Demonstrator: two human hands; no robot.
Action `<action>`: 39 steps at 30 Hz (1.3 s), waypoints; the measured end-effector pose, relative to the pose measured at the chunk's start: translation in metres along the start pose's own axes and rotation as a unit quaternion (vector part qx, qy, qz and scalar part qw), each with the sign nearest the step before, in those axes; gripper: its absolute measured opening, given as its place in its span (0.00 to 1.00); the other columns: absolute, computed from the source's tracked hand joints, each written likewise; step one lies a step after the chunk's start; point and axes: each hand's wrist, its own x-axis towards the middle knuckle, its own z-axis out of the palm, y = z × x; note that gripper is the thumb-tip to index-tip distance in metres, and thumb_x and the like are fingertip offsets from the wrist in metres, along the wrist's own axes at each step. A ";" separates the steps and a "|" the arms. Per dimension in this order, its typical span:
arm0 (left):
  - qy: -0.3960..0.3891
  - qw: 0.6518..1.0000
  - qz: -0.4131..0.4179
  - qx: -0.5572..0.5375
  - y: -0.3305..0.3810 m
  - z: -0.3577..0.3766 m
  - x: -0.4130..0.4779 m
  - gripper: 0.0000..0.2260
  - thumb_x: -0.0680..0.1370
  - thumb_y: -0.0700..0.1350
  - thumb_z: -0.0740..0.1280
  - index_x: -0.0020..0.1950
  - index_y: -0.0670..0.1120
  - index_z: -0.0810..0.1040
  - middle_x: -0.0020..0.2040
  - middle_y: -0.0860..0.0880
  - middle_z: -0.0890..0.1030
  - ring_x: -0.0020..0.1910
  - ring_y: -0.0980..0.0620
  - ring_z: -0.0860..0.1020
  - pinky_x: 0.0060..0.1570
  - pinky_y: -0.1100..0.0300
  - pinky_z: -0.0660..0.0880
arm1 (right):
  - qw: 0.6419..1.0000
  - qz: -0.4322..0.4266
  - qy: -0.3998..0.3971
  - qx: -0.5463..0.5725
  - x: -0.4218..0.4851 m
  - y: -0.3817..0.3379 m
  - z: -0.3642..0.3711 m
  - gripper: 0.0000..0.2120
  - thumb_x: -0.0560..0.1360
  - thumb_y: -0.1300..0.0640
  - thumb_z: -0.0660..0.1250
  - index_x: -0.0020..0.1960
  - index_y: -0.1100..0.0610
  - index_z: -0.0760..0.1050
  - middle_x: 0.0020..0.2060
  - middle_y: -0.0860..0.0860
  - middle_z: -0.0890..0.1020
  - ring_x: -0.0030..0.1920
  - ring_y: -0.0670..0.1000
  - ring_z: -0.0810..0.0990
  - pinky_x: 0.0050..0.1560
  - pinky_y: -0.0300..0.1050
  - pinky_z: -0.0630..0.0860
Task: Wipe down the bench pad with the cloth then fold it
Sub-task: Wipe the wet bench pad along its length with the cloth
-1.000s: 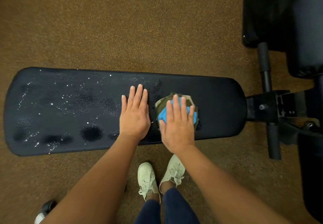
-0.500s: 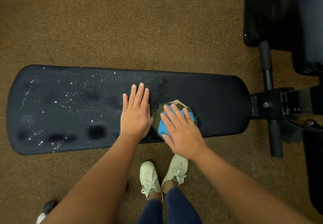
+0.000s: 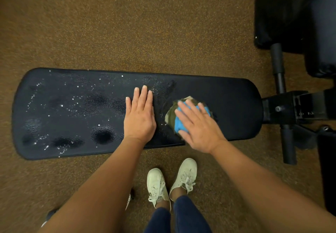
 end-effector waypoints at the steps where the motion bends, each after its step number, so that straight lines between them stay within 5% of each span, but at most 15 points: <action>1: -0.001 1.000 -0.001 0.000 -0.001 0.000 0.000 0.24 0.80 0.46 0.48 0.76 0.41 0.61 0.77 0.44 0.58 0.77 0.42 0.53 0.73 0.41 0.50 | 0.999 0.049 0.007 0.002 0.007 0.004 -0.001 0.30 0.78 0.44 0.53 0.75 0.59 0.59 0.76 0.58 0.58 0.76 0.59 0.53 0.72 0.63 0.55; 5: 0.000 1.000 -0.004 -0.004 -0.002 0.000 -0.001 0.24 0.80 0.46 0.49 0.76 0.41 0.60 0.77 0.44 0.58 0.77 0.42 0.53 0.73 0.40 0.50 | 0.977 0.208 0.031 0.026 0.037 -0.025 -0.006 0.31 0.78 0.44 0.51 0.76 0.61 0.56 0.76 0.60 0.55 0.76 0.61 0.49 0.74 0.63 0.47; 12: 0.002 1.000 -0.015 0.001 -0.010 -0.004 -0.002 0.24 0.80 0.47 0.47 0.75 0.41 0.61 0.77 0.44 0.58 0.77 0.41 0.53 0.73 0.41 0.49 | 0.996 -0.090 0.004 -0.008 -0.014 -0.009 0.004 0.29 0.78 0.43 0.53 0.75 0.57 0.60 0.76 0.56 0.59 0.76 0.58 0.54 0.73 0.60 0.53; 18: 0.006 1.000 -0.026 -0.005 -0.014 -0.004 -0.002 0.25 0.80 0.47 0.47 0.76 0.41 0.60 0.78 0.44 0.57 0.77 0.42 0.52 0.73 0.41 0.49 | 0.982 0.186 0.030 0.035 0.051 -0.022 -0.008 0.31 0.78 0.44 0.50 0.75 0.60 0.58 0.76 0.59 0.57 0.76 0.61 0.51 0.73 0.63 0.49; 24: 0.017 0.999 -0.025 -0.011 -0.015 -0.002 -0.004 0.24 0.80 0.47 0.48 0.75 0.40 0.62 0.77 0.44 0.59 0.77 0.42 0.53 0.73 0.41 0.49 | 1.000 0.007 0.020 0.018 0.034 -0.008 -0.006 0.29 0.77 0.45 0.53 0.74 0.59 0.62 0.75 0.57 0.60 0.75 0.59 0.55 0.73 0.61 0.55; 30: 0.016 0.999 -0.034 -0.005 -0.018 -0.002 -0.004 0.24 0.81 0.48 0.47 0.75 0.41 0.61 0.78 0.44 0.58 0.77 0.42 0.52 0.73 0.41 0.49 | 0.977 0.210 0.036 0.033 0.082 -0.021 -0.014 0.32 0.77 0.45 0.50 0.75 0.61 0.57 0.76 0.60 0.56 0.76 0.61 0.51 0.73 0.62 0.46; 36: 0.021 0.999 -0.033 -0.009 -0.018 -0.001 -0.005 0.24 0.81 0.47 0.48 0.75 0.40 0.61 0.77 0.44 0.58 0.77 0.42 0.53 0.73 0.41 0.49 | 0.999 0.029 0.024 0.023 0.058 -0.015 -0.009 0.30 0.78 0.45 0.53 0.75 0.60 0.60 0.75 0.57 0.59 0.76 0.58 0.54 0.74 0.61 0.53; 39: 0.021 0.999 -0.035 -0.009 -0.019 -0.002 -0.005 0.24 0.81 0.47 0.47 0.76 0.40 0.60 0.78 0.44 0.57 0.77 0.44 0.51 0.74 0.43 0.48 | 0.991 0.130 0.037 0.024 0.069 -0.001 -0.013 0.30 0.78 0.45 0.51 0.75 0.61 0.57 0.76 0.58 0.57 0.76 0.59 0.52 0.74 0.61 0.49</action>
